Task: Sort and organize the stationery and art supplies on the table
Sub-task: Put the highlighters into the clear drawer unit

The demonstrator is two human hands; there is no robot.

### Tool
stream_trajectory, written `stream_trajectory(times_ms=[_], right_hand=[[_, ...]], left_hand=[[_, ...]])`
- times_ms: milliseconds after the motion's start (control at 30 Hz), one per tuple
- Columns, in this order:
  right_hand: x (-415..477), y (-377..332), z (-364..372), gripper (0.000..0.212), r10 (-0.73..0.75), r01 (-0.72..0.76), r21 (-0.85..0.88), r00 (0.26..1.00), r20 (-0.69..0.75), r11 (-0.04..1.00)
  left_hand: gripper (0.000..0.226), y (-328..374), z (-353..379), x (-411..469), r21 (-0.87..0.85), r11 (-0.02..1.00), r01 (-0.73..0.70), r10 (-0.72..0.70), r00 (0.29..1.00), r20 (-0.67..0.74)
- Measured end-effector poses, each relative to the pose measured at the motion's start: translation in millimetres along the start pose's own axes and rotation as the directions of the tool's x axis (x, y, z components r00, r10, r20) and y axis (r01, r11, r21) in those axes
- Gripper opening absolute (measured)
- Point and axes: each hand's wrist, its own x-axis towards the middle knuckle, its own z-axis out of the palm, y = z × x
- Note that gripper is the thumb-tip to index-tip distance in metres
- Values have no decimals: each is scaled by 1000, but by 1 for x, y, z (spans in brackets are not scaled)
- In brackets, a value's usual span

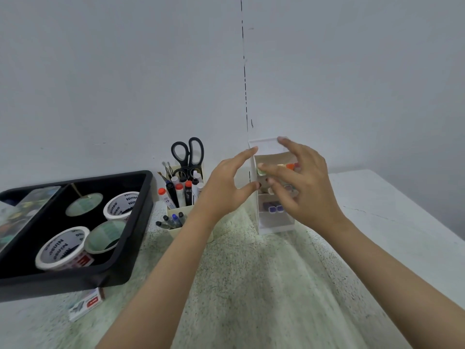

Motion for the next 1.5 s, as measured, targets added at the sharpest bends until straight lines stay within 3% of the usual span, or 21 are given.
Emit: stream_trajectory(times_ms=[100, 200, 333, 467, 767, 900, 1133, 1500], right_hand=[[-16, -1, 1, 51, 240, -252, 189, 967, 82, 949], [-32, 1, 6, 55, 400, -431, 352, 902, 161, 831], [-48, -1, 10, 57, 467, -545, 489, 838, 282, 681], [-57, -5, 12, 63, 494, -609, 463, 794, 355, 645], [-56, -12, 17, 67, 477, -578, 483, 816, 327, 658], [-46, -17, 15, 66, 470, -512, 532, 853, 225, 674], [-38, -23, 13, 65, 320, -369, 415, 929, 184, 832], [-38, -20, 14, 57, 297, -351, 405, 936, 192, 844]], left_hand=[[71, 6, 4, -5, -79, 994, 80, -78, 996, 36], [72, 9, 16, -15, -188, 967, 172, -163, 985, 61], [64, 10, 36, -33, -313, 922, 229, -230, 973, 35], [63, 11, 49, -48, -399, 865, 306, -304, 950, 70], [69, 8, 48, -53, -391, 875, 285, -282, 957, 66], [78, 17, 43, -55, -280, 934, 223, -218, 975, 50], [87, 25, 42, -56, -123, 984, 132, -130, 991, 25], [88, 34, 40, -52, 57, 991, 123, -122, 992, -5]])
